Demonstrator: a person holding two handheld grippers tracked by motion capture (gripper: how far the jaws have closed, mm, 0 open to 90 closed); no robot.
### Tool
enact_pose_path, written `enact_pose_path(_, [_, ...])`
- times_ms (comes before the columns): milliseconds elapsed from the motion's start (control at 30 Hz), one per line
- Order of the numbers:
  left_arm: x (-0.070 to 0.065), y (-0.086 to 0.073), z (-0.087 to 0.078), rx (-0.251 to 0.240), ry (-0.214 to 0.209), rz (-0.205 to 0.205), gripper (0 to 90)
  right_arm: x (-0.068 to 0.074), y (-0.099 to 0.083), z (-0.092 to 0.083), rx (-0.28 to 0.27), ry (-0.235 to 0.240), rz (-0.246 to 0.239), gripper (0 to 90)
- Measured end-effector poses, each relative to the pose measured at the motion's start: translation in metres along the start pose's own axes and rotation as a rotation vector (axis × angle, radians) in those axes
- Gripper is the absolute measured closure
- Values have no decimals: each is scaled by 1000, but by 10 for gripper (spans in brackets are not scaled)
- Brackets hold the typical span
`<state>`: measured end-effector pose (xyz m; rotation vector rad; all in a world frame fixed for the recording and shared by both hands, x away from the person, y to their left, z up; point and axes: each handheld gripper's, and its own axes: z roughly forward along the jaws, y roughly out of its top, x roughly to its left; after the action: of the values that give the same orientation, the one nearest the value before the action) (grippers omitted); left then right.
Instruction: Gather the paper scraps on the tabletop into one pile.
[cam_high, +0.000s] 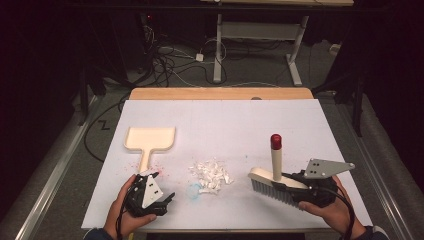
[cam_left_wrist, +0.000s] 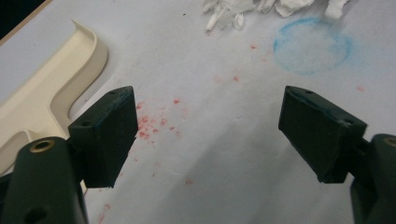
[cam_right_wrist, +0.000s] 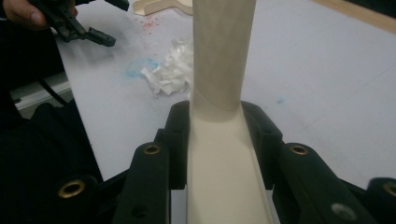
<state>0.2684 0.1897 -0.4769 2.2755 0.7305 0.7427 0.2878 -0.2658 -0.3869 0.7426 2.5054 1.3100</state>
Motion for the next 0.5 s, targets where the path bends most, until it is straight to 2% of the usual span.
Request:
enact_pose_path(133, [-1,0,-2,-3,6,3,188,-9,-6,-2,47,23,60,676])
enact_pose_path(167, [-1,0,-3,-4,8,1,188,-18,-8,-1,80,69,95,676])
enact_pose_path(200, [-1,0,-3,-5,8,-1,188,-18,-8,-1,80,69,95,676])
enact_pose_path(267, [-1,0,-5,-11,8,-7,187,-32,-9,4,102,113,147,676])
enact_pose_path(300, [-1,1,-6,-14,11,-8,184,-47,-10,11,123,110,194,676])
enact_pose_path(333, [-1,1,-6,-17,11,-7,184,-47,-10,11,123,110,194,676])
enact_pose_path(367, [-1,1,-7,-20,10,-6,183,-61,-12,17,134,108,227,675])
enact_pose_path(400, [-1,1,-7,-20,10,-6,184,-61,-12,17,134,108,227,675])
enact_pose_path(433, [-1,1,-6,-18,8,-5,183,-74,-12,21,159,99,247,670])
enact_pose_path(500, [-1,1,-5,-16,2,-5,183,-85,-13,25,175,98,264,649])
